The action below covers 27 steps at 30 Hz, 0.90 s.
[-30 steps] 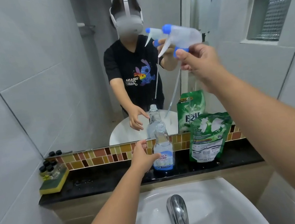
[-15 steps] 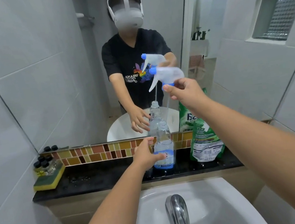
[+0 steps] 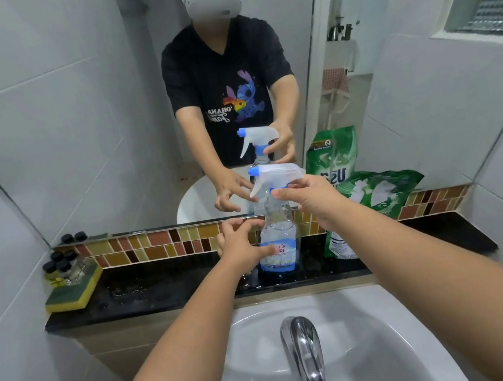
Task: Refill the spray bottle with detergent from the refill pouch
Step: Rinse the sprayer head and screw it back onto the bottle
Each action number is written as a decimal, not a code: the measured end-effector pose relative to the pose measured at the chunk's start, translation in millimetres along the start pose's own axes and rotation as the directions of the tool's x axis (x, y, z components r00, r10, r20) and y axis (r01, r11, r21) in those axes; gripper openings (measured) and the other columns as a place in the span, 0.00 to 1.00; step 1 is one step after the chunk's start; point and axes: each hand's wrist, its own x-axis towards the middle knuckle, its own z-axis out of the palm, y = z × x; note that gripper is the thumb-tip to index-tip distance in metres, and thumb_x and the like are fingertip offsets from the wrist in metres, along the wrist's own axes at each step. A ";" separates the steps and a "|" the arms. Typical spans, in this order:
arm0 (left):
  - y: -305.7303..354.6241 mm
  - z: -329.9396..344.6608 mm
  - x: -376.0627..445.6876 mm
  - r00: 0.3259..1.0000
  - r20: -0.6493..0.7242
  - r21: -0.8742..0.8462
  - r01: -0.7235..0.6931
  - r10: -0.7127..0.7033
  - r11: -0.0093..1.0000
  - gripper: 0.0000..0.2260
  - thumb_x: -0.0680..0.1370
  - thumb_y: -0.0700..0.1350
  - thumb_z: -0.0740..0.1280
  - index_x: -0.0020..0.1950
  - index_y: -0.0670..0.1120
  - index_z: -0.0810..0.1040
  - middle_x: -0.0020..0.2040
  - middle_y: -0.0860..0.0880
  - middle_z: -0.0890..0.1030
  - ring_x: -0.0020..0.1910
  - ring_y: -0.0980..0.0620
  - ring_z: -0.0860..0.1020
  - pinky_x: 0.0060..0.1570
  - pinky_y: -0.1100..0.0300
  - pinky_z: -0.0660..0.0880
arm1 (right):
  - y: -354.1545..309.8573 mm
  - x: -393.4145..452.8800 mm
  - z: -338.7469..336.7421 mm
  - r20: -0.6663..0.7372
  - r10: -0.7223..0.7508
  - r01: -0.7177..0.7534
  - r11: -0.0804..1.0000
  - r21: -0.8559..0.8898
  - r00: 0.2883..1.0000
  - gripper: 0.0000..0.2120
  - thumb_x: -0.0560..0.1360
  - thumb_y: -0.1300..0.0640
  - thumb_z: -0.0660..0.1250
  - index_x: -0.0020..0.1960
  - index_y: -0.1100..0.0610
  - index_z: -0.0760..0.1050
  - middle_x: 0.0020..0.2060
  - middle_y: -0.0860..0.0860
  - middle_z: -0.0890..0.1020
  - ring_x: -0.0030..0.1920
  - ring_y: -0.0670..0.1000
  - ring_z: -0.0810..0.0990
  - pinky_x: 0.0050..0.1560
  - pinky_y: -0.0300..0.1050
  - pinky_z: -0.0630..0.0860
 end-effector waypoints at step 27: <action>9.3 -1.0 -5.2 0.998 0.027 -0.155 -0.056 0.061 0.986 0.25 0.62 0.57 0.81 0.54 0.64 0.74 0.59 0.60 0.74 0.66 0.51 0.68 0.63 0.44 0.71 | -88.8 -7.3 -19.4 0.522 -0.205 0.523 -0.058 -0.851 0.828 0.42 0.70 0.74 0.62 0.74 0.39 0.62 0.62 0.50 0.75 0.55 0.54 0.75 0.46 0.49 0.77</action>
